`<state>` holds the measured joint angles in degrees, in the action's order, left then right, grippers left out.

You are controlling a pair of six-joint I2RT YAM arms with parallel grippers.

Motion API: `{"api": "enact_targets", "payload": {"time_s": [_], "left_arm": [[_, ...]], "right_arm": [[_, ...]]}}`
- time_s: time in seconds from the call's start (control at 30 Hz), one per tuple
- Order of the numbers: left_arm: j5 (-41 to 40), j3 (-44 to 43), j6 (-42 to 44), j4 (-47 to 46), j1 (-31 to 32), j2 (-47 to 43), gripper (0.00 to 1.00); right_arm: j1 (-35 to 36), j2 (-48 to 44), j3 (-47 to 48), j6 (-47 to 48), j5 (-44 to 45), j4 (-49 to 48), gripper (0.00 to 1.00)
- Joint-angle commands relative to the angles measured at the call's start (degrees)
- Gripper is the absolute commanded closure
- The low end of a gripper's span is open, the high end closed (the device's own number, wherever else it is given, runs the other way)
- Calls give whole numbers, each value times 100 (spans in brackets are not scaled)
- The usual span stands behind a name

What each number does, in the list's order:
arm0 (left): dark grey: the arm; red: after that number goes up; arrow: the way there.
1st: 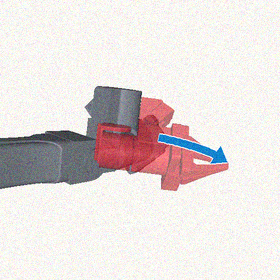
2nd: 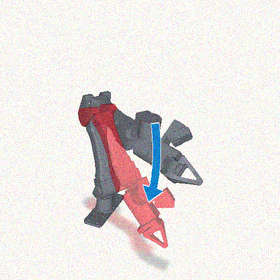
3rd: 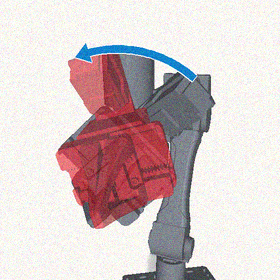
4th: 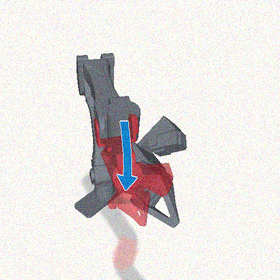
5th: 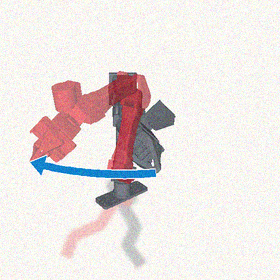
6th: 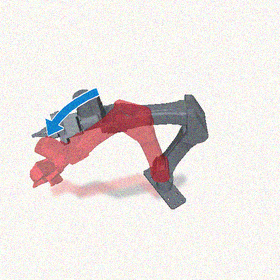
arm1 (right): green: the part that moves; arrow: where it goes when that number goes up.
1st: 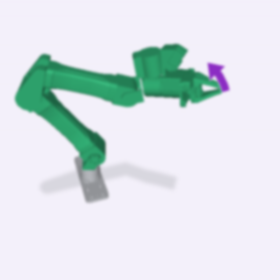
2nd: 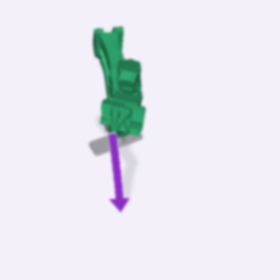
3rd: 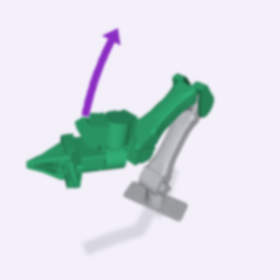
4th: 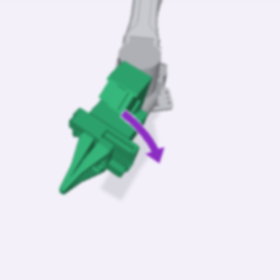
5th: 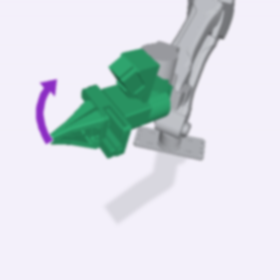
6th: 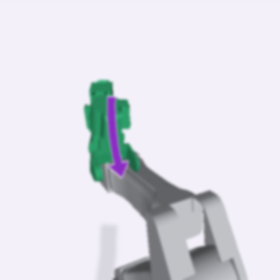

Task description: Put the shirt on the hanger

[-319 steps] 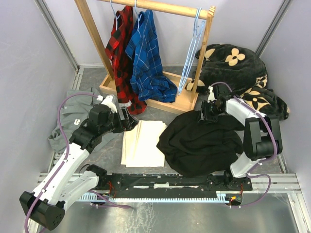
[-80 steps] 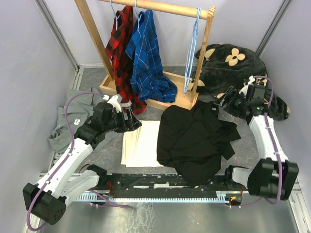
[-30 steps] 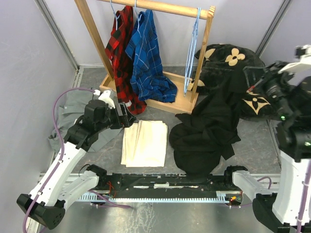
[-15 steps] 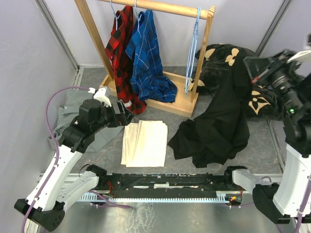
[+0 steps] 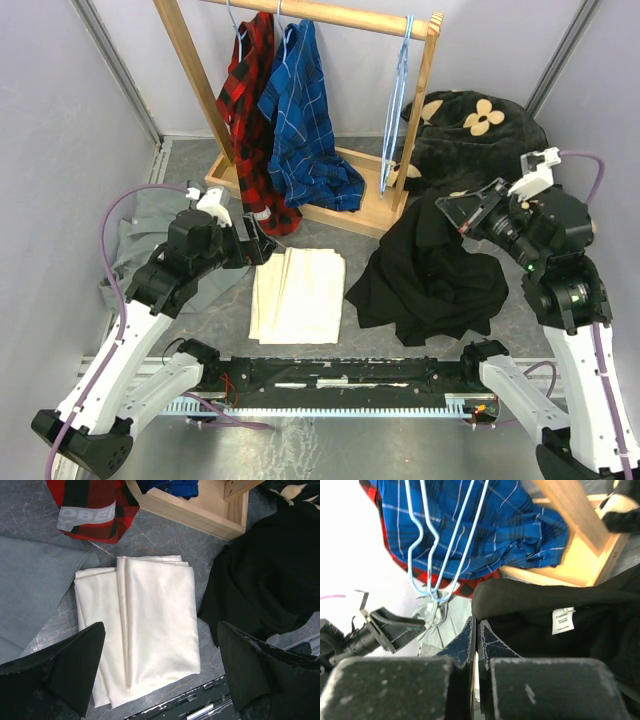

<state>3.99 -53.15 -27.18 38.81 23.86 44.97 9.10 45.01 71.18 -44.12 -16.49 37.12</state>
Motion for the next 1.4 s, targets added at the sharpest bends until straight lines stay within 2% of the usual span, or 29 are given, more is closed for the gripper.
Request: {"api": "enact_targets", "payload": {"time_s": [0.0,0.13,0.23,0.37,0.43,0.5,0.57,0.63,0.73,0.97,1.1,1.23,1.37], "left_arm": [[-20,64,-133,-283,-10,-48,1],[-72,85,-156,-214,-11,-86,1],[-109,85,-156,-166,-9,-120,1],[-170,103,-140,-104,-8,-137,1],[-208,111,-147,-78,-7,-144,1],[-250,123,-170,-58,-11,-166,1],[-259,153,-198,-53,-12,-184,1],[-258,186,-216,-57,-9,-199,1],[-251,240,-226,-69,-4,-191,1],[-286,457,-510,-366,-5,-144,0],[-428,500,-718,-388,-11,-66,0],[-529,584,-832,-347,-6,-17,1],[-601,638,-803,-302,-10,-47,1]], "right_arm": [[885,-64,-469,-151,676,-863,100],[1953,43,-883,-148,1738,-1258,100],[3082,289,-1259,-323,2562,-1834,100],[4737,1170,-1271,-162,3843,-2405,100],[5257,1746,-1228,-164,4044,-2724,100],[5405,2074,-1275,-188,3997,-2950,85],[5421,2190,-1409,-135,3972,-3016,62],[5419,2105,-1573,-47,4167,-2854,43],[5414,1707,-1794,138,4562,-2313,29],[5404,956,-1725,632,5409,-532,21],[5388,954,-1495,248,6077,501,16],[5374,1096,-1369,122,6149,907,13],[5371,1139,-1352,170,5758,908,10]]}}
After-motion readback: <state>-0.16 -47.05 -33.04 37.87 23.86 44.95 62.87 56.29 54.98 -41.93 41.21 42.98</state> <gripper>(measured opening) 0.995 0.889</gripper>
